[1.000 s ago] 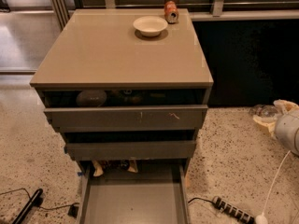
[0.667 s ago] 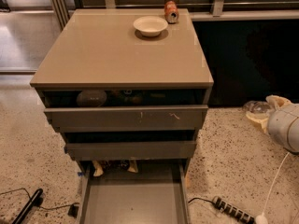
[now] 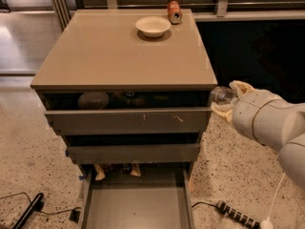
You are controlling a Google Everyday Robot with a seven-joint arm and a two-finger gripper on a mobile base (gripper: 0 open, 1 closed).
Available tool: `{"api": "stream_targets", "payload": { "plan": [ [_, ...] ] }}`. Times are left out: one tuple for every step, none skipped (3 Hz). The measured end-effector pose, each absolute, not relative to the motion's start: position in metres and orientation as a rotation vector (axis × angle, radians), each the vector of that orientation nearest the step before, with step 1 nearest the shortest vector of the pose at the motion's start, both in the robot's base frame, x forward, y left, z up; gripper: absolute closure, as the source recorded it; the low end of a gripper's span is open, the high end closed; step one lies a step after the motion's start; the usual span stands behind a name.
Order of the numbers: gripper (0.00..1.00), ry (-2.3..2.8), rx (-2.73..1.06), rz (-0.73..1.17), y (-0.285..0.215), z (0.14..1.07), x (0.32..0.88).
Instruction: Pick water bottle from bottom drawer and place on counter
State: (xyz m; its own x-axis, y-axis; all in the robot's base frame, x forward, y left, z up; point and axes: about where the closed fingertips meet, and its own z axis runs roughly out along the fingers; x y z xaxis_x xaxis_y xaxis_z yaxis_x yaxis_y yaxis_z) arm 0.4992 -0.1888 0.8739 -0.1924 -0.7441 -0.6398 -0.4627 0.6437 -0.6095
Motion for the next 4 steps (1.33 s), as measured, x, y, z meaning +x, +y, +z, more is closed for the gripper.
{"api": "stream_targets", "payload": {
  "plan": [
    [1.00,1.839,-0.963,-0.344,-0.189,0.874,0.499],
    [1.00,1.860,-0.918,-0.336,-0.200,0.864,0.505],
    [1.00,1.854,-0.869,-0.334,-0.207,0.874,0.528],
    [1.00,1.811,-0.828,-0.330,-0.204,0.902,0.557]
  ]
}}
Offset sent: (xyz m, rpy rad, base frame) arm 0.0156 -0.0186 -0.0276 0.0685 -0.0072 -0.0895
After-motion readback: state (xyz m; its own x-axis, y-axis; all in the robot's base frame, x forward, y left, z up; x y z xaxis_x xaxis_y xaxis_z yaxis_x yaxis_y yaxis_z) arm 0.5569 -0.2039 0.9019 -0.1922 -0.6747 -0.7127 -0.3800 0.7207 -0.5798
